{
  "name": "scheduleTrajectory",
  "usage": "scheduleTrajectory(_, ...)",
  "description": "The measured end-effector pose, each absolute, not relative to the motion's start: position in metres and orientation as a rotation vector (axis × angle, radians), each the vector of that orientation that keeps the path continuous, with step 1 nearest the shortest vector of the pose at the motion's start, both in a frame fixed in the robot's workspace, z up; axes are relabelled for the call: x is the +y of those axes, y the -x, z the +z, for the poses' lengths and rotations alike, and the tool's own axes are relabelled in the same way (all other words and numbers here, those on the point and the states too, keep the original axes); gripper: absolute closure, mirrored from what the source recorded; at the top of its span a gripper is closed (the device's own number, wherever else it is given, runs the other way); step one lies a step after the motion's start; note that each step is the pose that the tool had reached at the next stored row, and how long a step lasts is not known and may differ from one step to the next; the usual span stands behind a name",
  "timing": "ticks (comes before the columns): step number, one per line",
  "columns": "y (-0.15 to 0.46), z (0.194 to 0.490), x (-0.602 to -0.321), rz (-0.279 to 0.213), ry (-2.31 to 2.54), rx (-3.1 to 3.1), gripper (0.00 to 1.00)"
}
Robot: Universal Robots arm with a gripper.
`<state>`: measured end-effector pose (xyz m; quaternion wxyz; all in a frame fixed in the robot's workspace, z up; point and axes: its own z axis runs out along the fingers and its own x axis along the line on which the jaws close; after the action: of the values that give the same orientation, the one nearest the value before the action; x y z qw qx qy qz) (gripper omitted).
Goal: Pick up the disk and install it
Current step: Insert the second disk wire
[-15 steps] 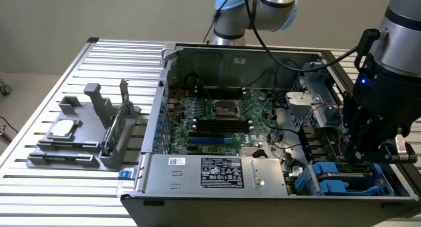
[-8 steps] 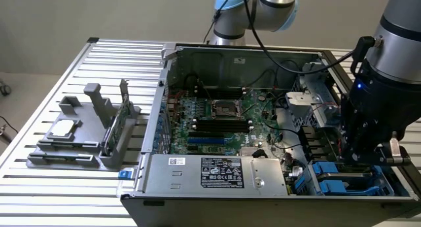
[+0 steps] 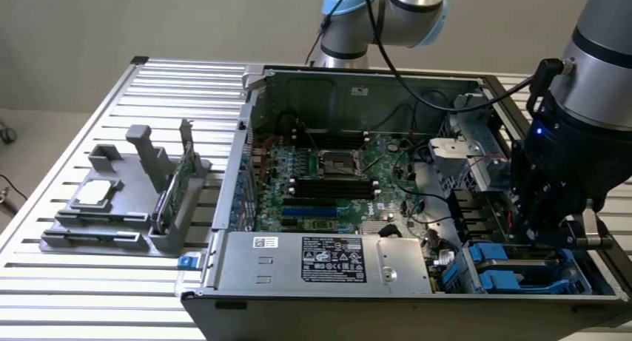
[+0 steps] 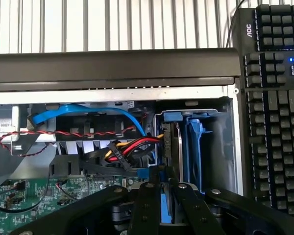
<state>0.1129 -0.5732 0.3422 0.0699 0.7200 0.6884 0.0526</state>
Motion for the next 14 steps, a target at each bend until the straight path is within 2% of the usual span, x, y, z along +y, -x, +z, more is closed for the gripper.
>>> scheduleTrajectory(14, -0.1148, 0.3405, -0.581, 0.176, -2.176, 2.077, 0.83)
